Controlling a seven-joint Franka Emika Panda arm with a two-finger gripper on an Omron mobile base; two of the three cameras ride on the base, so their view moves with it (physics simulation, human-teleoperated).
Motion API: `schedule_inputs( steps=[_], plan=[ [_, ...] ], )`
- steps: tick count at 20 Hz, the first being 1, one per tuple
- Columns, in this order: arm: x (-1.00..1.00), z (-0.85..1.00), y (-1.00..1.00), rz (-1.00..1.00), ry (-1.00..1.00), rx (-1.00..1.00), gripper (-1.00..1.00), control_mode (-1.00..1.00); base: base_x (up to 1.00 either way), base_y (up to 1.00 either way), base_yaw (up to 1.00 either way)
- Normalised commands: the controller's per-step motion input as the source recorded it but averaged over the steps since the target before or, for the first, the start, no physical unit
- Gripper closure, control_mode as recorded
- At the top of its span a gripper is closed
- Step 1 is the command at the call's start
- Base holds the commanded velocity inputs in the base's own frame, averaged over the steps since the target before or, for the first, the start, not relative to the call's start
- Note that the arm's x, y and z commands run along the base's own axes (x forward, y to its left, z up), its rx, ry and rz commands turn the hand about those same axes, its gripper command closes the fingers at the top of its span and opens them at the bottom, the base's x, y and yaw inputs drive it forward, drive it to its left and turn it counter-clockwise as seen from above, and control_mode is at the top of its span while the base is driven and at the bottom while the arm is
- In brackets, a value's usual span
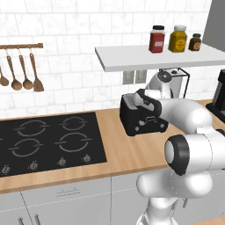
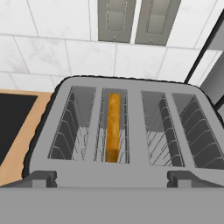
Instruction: Start the toaster. Once the lever pops up, take the bread to the plate on the dining counter.
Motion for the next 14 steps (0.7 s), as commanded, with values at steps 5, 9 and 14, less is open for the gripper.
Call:
schedule_inputs(
  steps=[5, 9, 14],
  plan=[
    [0.0, 0.0, 0.0, 0.0, 0.0, 0.0, -1.0, -1.0, 0.0, 0.0, 0.0],
    [0.0, 0.0, 0.0, 0.0, 0.0, 0.0, -1.0, -1.0, 0.0, 0.0, 0.0],
    [0.0, 0.0, 0.0, 0.0, 0.0, 0.0, -1.0, -1.0, 0.0, 0.0, 0.0]
  ],
)
